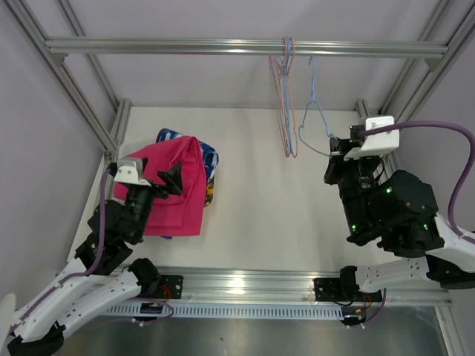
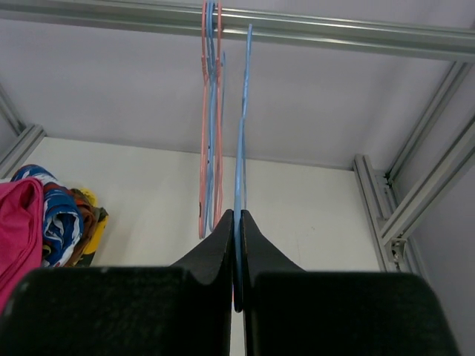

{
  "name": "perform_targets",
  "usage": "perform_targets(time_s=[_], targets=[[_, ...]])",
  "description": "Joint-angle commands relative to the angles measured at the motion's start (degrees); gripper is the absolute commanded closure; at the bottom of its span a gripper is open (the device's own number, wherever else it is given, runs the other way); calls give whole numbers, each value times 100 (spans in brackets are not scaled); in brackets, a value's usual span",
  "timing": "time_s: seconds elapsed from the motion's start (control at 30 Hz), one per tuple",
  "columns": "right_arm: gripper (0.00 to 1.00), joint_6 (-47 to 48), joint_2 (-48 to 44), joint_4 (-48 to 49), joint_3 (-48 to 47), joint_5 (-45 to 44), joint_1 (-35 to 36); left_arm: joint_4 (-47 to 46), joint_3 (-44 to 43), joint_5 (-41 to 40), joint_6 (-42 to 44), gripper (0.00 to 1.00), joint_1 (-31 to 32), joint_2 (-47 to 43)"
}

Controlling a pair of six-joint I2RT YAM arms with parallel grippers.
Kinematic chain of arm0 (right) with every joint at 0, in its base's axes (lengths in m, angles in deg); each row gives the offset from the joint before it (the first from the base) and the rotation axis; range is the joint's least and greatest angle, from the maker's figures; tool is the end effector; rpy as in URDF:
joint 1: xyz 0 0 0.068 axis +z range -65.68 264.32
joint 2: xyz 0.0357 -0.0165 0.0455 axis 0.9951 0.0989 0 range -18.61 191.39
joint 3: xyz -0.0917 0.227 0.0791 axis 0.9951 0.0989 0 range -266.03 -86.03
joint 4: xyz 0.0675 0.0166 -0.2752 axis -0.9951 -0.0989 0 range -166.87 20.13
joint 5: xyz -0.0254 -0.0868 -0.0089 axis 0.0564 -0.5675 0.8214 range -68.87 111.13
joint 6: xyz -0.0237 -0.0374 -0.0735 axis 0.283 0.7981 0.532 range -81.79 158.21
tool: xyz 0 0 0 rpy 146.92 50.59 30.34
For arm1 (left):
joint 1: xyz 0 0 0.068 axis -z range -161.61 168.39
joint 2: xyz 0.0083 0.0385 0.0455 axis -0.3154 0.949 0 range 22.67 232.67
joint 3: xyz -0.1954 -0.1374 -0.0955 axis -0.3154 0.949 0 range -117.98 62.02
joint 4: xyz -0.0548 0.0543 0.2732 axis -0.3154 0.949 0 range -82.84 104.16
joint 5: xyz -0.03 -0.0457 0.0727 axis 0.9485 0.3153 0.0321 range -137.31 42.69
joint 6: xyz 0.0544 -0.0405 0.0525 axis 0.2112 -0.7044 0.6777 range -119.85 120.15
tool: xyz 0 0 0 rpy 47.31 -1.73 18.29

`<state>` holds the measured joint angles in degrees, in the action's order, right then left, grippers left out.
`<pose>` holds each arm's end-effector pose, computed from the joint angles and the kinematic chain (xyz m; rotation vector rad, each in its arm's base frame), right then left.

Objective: Remove the trousers from the hanger
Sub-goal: Place the hanger at the clothesline.

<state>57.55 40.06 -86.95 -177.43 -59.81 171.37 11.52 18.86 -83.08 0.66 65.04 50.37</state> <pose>0.0832 0.1633 0.5443 -0.1286 1.5230 0.0264 0.1533 -0.0980 0.3843 0.0538 1.4172 -0.2366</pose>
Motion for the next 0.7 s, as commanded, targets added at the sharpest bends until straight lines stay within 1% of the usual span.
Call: perform_targets(time_s=[0.0,0.2,0.27,0.5,0.63,0.67], targets=[[100,914,74,1013,-238,-158,49,-155,-8,52,89,1,37,33],[100,1590,197,1725,-291,52,32,-199,27,0,116,1,37,16],[100,1670,214,1972,-309,166,-12,-199,27,0,124,1,37,16],[100,1521,302,1954,-282,632,-451,-190,27,8,116,1,37,-2],[100,1136,311,1735,-282,948,-899,-181,9,17,116,1,28,-11],[100,1065,311,1534,-274,1010,-969,-190,18,17,107,1,37,-19]])
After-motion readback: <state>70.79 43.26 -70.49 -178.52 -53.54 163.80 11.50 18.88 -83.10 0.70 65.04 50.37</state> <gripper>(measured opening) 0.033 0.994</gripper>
